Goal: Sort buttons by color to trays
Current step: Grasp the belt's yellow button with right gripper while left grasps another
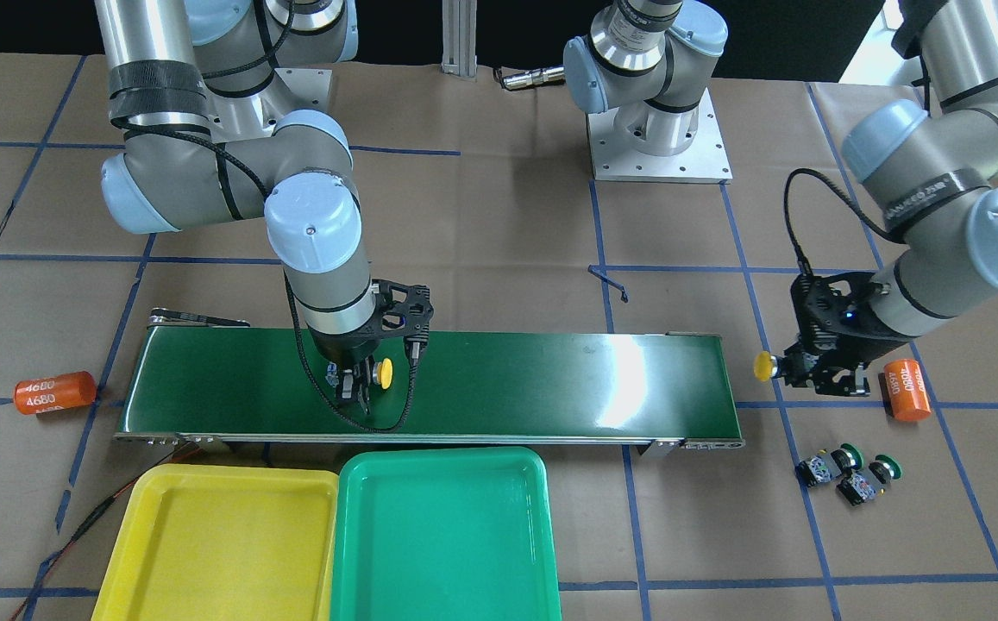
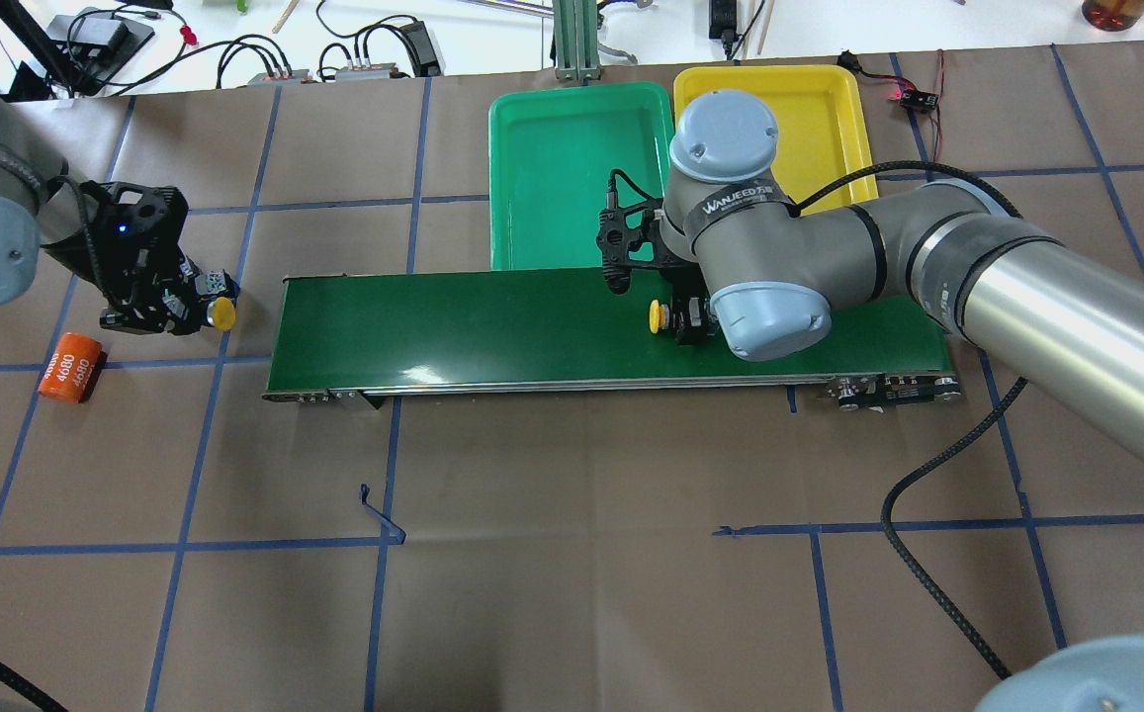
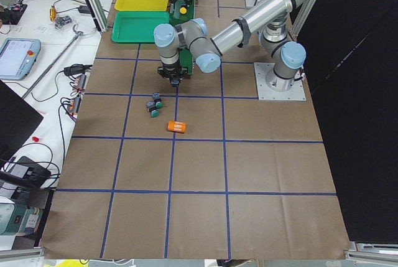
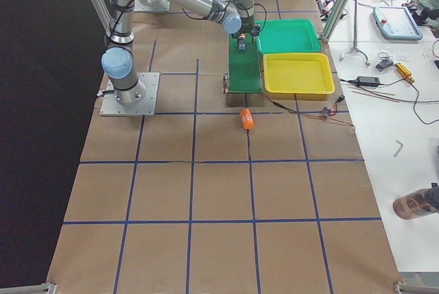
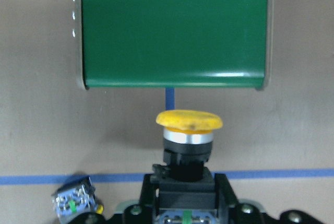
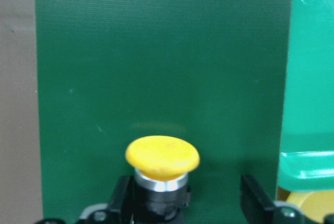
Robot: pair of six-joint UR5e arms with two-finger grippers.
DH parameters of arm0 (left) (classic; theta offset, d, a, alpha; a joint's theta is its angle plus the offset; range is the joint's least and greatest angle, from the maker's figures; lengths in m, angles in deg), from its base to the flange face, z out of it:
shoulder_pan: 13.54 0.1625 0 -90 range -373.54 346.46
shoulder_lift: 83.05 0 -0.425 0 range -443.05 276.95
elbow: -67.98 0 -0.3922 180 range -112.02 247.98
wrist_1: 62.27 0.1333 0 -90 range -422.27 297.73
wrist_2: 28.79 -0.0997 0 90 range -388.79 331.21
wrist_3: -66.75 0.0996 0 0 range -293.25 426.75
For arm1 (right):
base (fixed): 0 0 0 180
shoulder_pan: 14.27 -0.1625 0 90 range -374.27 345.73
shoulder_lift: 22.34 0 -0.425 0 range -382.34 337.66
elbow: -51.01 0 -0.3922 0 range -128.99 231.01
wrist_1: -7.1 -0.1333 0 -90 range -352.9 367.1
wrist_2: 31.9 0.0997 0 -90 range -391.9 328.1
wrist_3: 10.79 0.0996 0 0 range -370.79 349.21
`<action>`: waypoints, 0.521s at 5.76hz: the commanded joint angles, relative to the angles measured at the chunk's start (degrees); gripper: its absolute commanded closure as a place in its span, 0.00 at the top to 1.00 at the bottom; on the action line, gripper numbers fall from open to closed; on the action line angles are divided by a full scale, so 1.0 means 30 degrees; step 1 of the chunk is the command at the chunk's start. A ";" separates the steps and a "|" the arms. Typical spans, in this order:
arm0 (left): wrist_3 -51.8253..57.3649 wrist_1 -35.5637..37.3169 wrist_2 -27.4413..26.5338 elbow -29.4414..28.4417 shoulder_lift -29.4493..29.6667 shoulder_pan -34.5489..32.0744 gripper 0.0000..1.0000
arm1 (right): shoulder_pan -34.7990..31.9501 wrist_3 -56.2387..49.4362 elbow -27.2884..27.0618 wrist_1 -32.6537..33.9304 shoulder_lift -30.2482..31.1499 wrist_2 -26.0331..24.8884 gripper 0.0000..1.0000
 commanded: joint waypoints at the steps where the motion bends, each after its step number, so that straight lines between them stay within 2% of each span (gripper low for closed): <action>1: -0.4608 0.0923 -0.0162 0.0101 0.0212 -0.3252 0.06 | 0.0182 -0.0241 0.0014 -0.0101 0.0094 -0.1079 0.09; 2: -0.6164 0.1541 -0.0192 0.0710 0.0217 -0.4719 0.06 | 0.0618 -0.0418 0.0072 -0.0072 0.0182 -0.1087 0.06; 3: -0.6296 0.2968 -0.0280 0.1616 0.0188 -0.4995 0.06 | 0.1405 -0.0738 0.0247 -0.0101 0.0501 -0.1059 0.06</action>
